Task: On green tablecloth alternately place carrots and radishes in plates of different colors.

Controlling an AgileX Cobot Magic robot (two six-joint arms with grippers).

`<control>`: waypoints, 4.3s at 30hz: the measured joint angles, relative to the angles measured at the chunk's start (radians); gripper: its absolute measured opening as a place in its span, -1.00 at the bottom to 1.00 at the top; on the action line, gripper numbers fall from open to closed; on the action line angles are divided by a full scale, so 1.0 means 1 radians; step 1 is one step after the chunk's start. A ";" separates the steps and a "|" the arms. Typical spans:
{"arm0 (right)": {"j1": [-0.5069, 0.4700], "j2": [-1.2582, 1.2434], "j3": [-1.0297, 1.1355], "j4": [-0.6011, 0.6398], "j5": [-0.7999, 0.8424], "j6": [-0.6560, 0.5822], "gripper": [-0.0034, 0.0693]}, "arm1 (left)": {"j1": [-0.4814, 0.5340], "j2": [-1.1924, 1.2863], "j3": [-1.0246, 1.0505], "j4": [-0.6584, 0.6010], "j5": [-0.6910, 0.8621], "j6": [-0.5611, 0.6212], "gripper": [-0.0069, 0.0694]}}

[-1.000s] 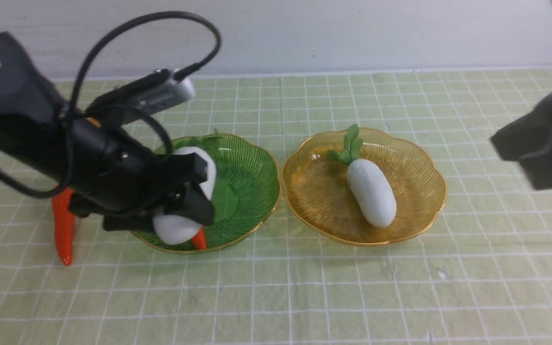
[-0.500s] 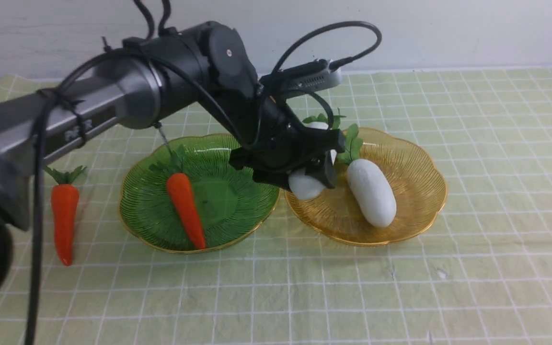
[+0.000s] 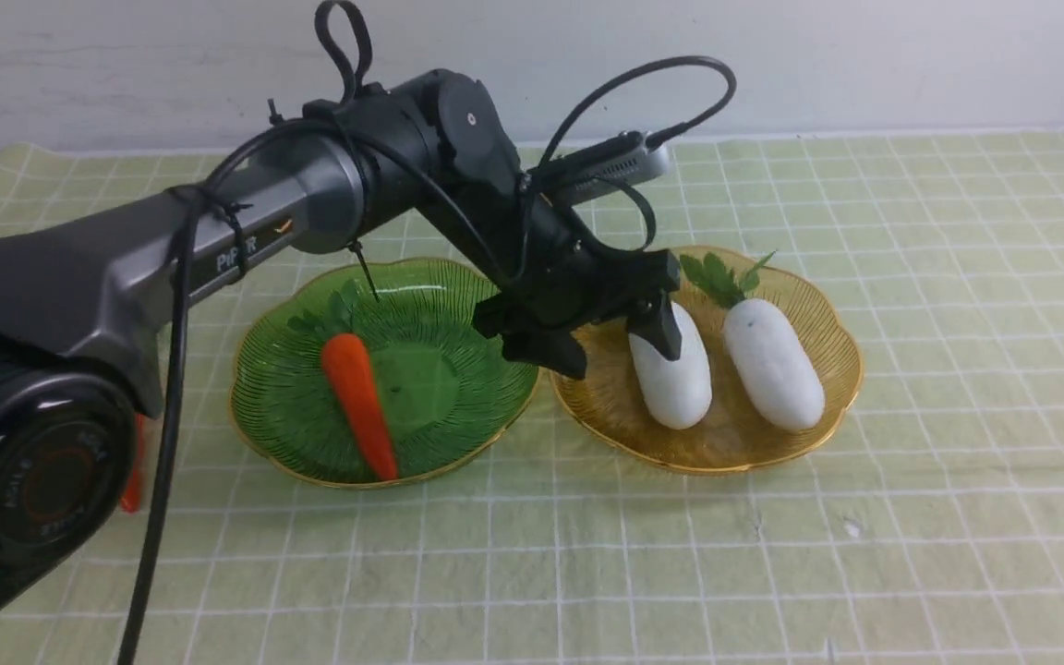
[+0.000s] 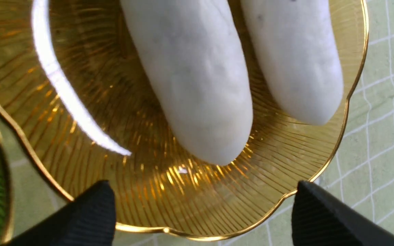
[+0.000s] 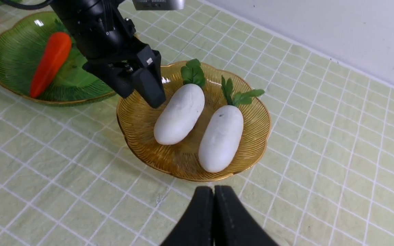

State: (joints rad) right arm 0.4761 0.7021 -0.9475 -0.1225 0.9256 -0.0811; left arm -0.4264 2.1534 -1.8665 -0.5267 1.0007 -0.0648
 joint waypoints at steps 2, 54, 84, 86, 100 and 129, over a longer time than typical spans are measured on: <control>0.000 0.000 0.000 0.000 0.000 0.000 -0.95 | 0.065 -0.005 -0.062 0.021 0.086 0.001 0.81; 0.000 0.000 0.000 0.023 -0.013 0.047 -0.95 | 0.475 -0.203 0.211 0.335 0.226 -0.080 -0.26; 0.000 -0.088 0.000 0.004 0.077 0.092 -0.95 | 0.305 -0.184 0.058 0.335 0.224 -0.133 0.55; 0.000 -0.169 0.014 0.004 0.154 0.150 -0.95 | 0.305 -0.186 0.050 0.321 0.226 -0.133 0.55; 0.000 -0.521 0.628 -0.002 -0.506 0.253 -0.95 | 0.305 -0.186 0.050 0.318 0.227 -0.104 0.18; 0.000 -0.523 0.694 -0.029 -0.675 0.253 -0.95 | 0.303 -0.497 -0.013 0.368 0.254 0.004 -0.84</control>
State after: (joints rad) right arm 0.4761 0.1792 -0.2536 -0.1518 0.2508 0.1716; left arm -0.1229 1.6565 -1.8795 -0.1582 1.2542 -0.0606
